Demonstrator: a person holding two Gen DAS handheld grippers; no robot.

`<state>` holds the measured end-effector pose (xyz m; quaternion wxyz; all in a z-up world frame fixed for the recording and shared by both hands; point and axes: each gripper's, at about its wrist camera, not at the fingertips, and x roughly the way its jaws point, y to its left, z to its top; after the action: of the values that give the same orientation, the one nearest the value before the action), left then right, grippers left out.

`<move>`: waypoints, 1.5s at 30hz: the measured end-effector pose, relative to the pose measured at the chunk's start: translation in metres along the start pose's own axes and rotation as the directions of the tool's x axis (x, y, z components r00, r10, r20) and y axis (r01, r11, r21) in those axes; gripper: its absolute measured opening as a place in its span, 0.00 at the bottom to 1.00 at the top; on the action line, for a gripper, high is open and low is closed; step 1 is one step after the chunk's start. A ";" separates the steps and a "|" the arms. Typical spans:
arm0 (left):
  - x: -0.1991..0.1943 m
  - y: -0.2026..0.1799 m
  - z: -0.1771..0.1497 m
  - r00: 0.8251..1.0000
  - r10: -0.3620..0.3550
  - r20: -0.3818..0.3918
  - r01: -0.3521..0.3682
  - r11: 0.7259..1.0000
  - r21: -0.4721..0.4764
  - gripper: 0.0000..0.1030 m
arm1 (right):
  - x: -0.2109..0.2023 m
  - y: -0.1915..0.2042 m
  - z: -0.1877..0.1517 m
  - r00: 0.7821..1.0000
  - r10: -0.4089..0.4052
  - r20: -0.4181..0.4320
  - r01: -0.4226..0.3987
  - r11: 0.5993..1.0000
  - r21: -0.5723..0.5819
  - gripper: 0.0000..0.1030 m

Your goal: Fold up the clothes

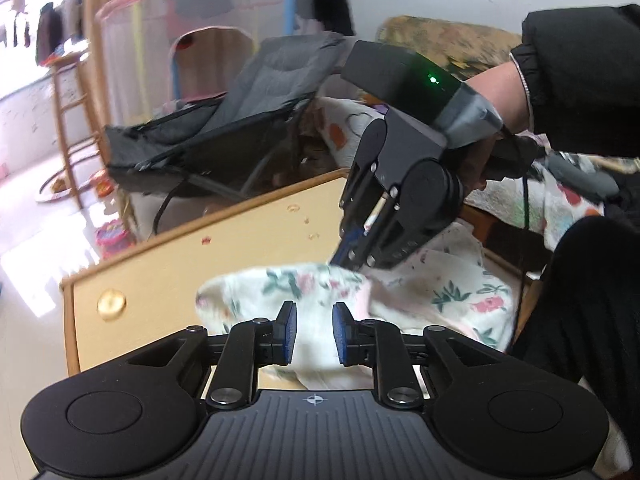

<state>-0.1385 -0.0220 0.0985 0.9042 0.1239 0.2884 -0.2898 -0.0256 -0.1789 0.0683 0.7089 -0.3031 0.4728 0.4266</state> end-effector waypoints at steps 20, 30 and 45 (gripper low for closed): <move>0.049 0.017 0.040 0.959 -0.209 -0.190 0.280 0.788 0.549 0.57 | 0.007 0.001 0.003 0.999 0.052 0.010 -0.052 0.999 0.000 0.04; 0.060 0.004 0.024 0.933 -0.187 -0.308 0.349 0.687 0.637 0.27 | 0.011 -0.001 0.004 0.998 0.057 0.008 -0.057 0.998 0.012 0.05; 0.061 0.005 0.003 0.935 -0.123 -0.333 0.308 0.747 0.590 0.10 | 0.008 -0.006 -0.003 0.999 0.032 0.032 -0.035 0.994 0.108 0.09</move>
<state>-0.0936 -0.0467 0.0644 0.7204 0.4251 0.3082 -0.4531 -0.0199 -0.1815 0.0596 0.7240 -0.2498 0.4896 0.4169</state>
